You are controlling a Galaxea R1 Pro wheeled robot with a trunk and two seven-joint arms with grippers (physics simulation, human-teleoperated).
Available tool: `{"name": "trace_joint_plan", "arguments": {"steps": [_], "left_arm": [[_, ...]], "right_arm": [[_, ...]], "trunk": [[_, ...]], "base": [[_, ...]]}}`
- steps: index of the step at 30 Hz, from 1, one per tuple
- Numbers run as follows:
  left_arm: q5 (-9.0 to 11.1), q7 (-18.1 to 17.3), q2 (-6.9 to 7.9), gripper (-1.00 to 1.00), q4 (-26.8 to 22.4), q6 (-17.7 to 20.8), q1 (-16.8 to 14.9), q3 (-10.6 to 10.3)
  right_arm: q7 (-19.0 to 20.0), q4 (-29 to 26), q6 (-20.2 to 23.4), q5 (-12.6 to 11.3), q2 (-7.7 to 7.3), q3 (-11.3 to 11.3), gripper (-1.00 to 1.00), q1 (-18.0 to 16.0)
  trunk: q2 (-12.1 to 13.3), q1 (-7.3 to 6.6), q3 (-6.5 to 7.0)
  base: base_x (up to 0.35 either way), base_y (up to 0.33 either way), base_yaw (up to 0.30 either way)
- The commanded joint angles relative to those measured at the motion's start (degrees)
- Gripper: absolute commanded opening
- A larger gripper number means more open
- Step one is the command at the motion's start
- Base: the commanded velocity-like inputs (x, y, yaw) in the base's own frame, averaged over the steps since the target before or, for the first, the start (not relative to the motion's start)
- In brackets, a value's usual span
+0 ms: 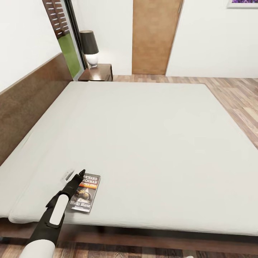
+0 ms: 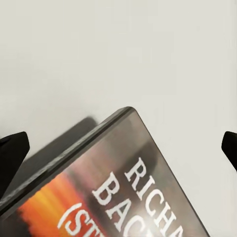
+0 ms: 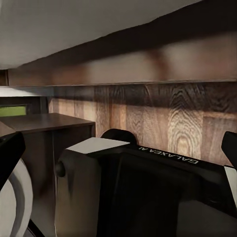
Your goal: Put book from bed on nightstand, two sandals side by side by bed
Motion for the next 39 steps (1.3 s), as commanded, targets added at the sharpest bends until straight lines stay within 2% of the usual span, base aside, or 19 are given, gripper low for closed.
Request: {"name": "trace_joint_plan", "arguments": {"steps": [1, 5, 9, 13, 39], "left_arm": [[1.1, 0.1, -0.11, 1.0, 0.3, 0.7, 0.0, 0.1], [1.0, 0.1, -0.23, 1.0, 0.3, 0.7, 0.0, -0.5], [0.9, 0.1, -0.25, 1.0, 0.4, 0.7, 0.0, -3.5], [0.9, 0.1, -0.26, 1.0, 0.4, 0.7, 0.0, -4.9], [0.9, 0.1, -0.26, 1.0, 0.4, 0.7, 0.0, -5.3]], "right_arm": [[0.0, 0.0, -0.4, -0.4, -0.04, 0.5, 1.0, 0.0], [0.0, 0.0, -0.4, -0.4, -0.04, 0.5, 1.0, 0.0], [0.0, 0.0, -0.4, -0.4, -0.04, 0.5, 1.0, 0.0], [0.0, 0.0, -0.4, -0.4, -0.04, 0.5, 1.0, 0.0], [0.0, 0.0, -0.4, -0.4, -0.03, 0.5, 1.0, 0.0]], "trunk": [[0.0, 0.0, -0.04], [0.0, 0.0, -0.04], [0.0, 0.0, -0.04], [0.0, 0.0, -0.04], [0.0, 0.0, 0.06]], "base": [[0.0, 0.0, 0.0], [0.0, 0.0, 0.0], [0.0, 0.0, 0.0], [0.0, 0.0, 0.0], [0.0, 0.0, -0.036]]}}
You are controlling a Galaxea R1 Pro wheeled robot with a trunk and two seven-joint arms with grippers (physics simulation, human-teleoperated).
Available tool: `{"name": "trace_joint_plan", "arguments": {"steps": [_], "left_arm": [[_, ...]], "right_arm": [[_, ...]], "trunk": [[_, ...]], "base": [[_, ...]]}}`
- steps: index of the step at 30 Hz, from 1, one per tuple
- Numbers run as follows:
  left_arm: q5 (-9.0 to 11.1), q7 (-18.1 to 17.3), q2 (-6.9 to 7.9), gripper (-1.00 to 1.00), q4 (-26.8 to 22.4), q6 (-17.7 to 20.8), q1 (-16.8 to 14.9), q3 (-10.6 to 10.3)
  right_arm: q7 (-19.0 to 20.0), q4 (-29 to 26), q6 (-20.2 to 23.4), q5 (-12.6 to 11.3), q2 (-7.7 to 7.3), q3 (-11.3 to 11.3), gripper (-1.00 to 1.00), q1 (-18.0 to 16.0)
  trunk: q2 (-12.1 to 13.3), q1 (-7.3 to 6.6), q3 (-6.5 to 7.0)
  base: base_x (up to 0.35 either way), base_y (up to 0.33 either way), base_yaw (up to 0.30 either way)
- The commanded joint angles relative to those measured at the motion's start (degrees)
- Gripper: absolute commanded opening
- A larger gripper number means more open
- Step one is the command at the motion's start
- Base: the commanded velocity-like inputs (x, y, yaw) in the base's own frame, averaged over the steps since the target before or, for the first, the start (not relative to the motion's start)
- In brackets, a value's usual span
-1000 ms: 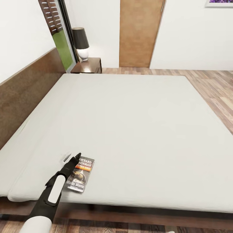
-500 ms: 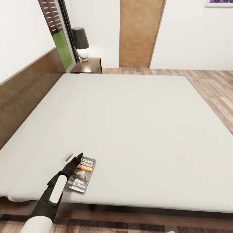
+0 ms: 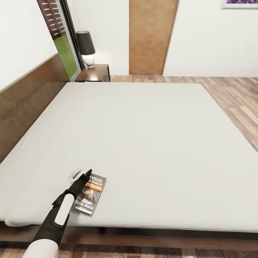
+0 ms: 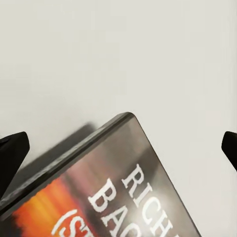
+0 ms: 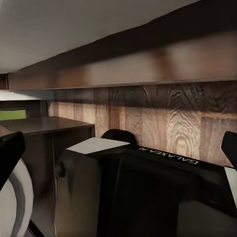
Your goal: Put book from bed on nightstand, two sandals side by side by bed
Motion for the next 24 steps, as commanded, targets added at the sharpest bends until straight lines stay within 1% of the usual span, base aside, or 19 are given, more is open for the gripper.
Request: {"name": "trace_joint_plan", "arguments": {"steps": [1, 5, 10, 20, 24], "left_arm": [[1.0, 0.2, -0.07, 1.0, 0.0, 0.7, 0.0, 0.1], [1.0, 0.2, -0.07, 1.0, 0.0, 0.7, 0.0, 0.1], [1.0, 0.2, -0.07, 1.0, 0.0, 0.7, 0.0, 0.1], [1.0, 0.2, -0.13, 1.0, 0.0, 0.7, 0.0, 0.1], [1.0, 0.2, -0.15, 1.0, 0.0, 0.7, 0.0, 0.1]], "right_arm": [[0.0, 0.0, -0.4, -0.4, -0.01, 0.5, 1.0, 0.0], [0.0, 0.0, -0.4, -0.4, -0.02, 0.5, 1.0, 0.0], [0.0, 0.0, -0.4, -0.4, -0.02, 0.5, 1.0, 0.0], [0.0, 0.0, -0.4, -0.4, -0.01, 0.5, 1.0, 0.0], [0.0, 0.0, -0.4, -0.4, -0.04, 0.5, 1.0, 0.0]], "trunk": [[0.0, 0.0, -0.04], [0.0, 0.0, -0.04], [0.0, 0.0, 0.02], [0.0, 0.0, 0.05], [0.0, 0.0, 0.16]], "base": [[0.0, 0.0, -0.001], [0.0, 0.0, -0.019], [0.0, 0.0, -0.143], [0.0, 0.0, -0.021], [0.0, 0.0, -0.16]]}}
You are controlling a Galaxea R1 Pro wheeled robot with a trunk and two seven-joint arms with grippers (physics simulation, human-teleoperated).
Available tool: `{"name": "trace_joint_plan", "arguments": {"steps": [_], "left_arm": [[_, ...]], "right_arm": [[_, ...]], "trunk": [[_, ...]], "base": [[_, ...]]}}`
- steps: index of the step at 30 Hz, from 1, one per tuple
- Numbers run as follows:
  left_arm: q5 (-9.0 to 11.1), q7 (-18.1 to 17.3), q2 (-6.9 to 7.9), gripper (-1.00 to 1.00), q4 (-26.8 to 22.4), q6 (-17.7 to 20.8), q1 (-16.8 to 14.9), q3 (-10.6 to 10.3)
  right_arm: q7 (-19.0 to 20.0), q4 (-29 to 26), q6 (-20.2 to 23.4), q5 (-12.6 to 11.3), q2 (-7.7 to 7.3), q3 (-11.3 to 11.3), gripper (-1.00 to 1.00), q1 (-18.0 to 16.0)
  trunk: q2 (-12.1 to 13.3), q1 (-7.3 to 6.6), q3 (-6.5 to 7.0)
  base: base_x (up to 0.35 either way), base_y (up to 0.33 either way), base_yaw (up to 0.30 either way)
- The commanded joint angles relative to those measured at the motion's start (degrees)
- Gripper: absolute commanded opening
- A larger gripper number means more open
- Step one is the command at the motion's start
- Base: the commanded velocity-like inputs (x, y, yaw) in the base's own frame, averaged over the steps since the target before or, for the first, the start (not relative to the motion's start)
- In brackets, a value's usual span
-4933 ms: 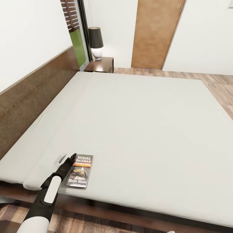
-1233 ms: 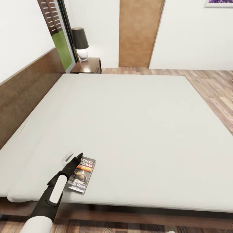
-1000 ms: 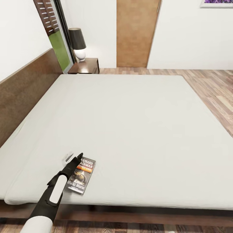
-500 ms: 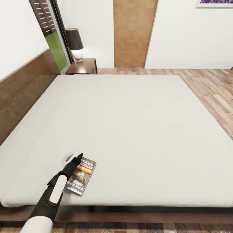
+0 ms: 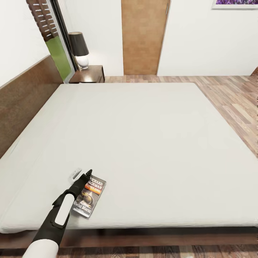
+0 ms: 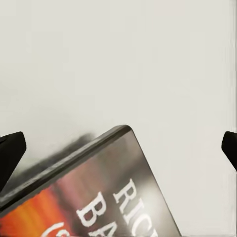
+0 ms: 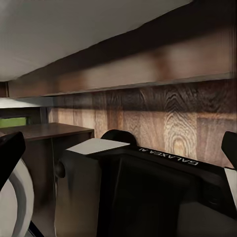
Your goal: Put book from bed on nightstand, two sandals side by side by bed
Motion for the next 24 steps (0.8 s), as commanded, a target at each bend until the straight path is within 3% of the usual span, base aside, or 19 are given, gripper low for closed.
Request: {"name": "trace_joint_plan", "arguments": {"steps": [1, 24], "left_arm": [[0.8, 0.1, -0.07, 1.0, -0.1, 0.5, 0.0, 0.2], [0.8, 0.1, -0.07, 1.0, -0.1, 0.3, 0.0, 0.2]], "right_arm": [[0.0, 0.1, -0.4, -0.4, -0.04, 0.5, 1.0, 0.0], [-0.1, 0.1, -0.4, -0.4, 0.04, 0.5, 1.0, 0.0]], "trunk": [[0.0, 0.0, 0.0], [0.0, 0.0, 0.06]], "base": [[0.0, 0.0, -0.164], [-0.029, 0.0, -0.011]]}}
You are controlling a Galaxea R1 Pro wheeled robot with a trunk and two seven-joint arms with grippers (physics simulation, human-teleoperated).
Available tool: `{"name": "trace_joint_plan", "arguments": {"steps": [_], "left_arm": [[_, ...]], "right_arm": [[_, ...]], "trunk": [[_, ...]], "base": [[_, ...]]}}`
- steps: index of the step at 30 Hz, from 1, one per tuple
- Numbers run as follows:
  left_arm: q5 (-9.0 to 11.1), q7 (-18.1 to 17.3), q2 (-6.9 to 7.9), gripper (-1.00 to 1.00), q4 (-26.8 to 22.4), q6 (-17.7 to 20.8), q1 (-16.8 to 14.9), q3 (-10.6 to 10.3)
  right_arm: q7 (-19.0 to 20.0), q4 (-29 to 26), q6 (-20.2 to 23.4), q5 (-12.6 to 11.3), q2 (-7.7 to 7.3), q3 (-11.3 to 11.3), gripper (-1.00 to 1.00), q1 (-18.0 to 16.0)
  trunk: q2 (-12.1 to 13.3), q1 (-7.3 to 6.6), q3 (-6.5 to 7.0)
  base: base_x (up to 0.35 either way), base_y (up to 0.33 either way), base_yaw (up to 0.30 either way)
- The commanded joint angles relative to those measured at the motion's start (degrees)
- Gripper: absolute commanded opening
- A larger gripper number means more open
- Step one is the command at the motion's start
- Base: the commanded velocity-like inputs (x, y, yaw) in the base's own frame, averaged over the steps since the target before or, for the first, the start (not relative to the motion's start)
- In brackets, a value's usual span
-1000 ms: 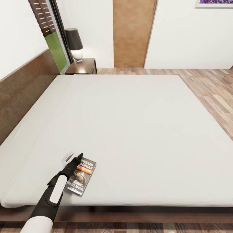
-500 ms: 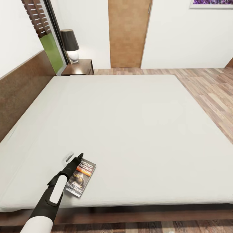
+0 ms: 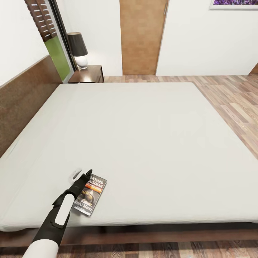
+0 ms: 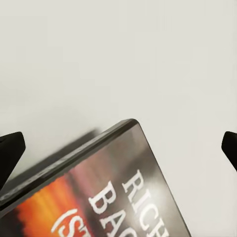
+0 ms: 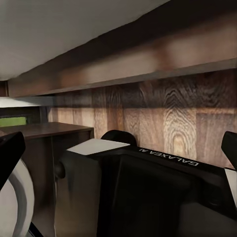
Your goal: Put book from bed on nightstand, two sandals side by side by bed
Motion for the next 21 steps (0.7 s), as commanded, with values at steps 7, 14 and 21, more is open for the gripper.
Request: {"name": "trace_joint_plan", "arguments": {"steps": [7, 14, 21], "left_arm": [[0.6, 0.1, -0.06, 1.0, -0.1, 0.4, 0.0, 0.2], [0.6, 0.1, -0.06, 1.0, -0.1, 0.4, 0.0, 0.2], [0.6, 0.1, -0.06, 1.0, -0.1, 0.4, 0.0, 0.2]], "right_arm": [[0.0, 0.1, -0.4, -0.4, -0.04, 0.5, 1.0, 0.0], [0.1, 0.1, -0.4, -0.4, -0.08, 0.5, 1.0, 0.0], [0.2, 0.1, -0.4, -0.4, -0.05, 0.5, 1.0, 0.0]], "trunk": [[0.0, 0.0, -0.03], [0.0, 0.0, 0.17], [0.0, 0.0, 0.21]], "base": [[-0.002, 0.0, -0.004], [0.0, 0.0, -0.198], [0.0, 0.0, -0.041]]}}
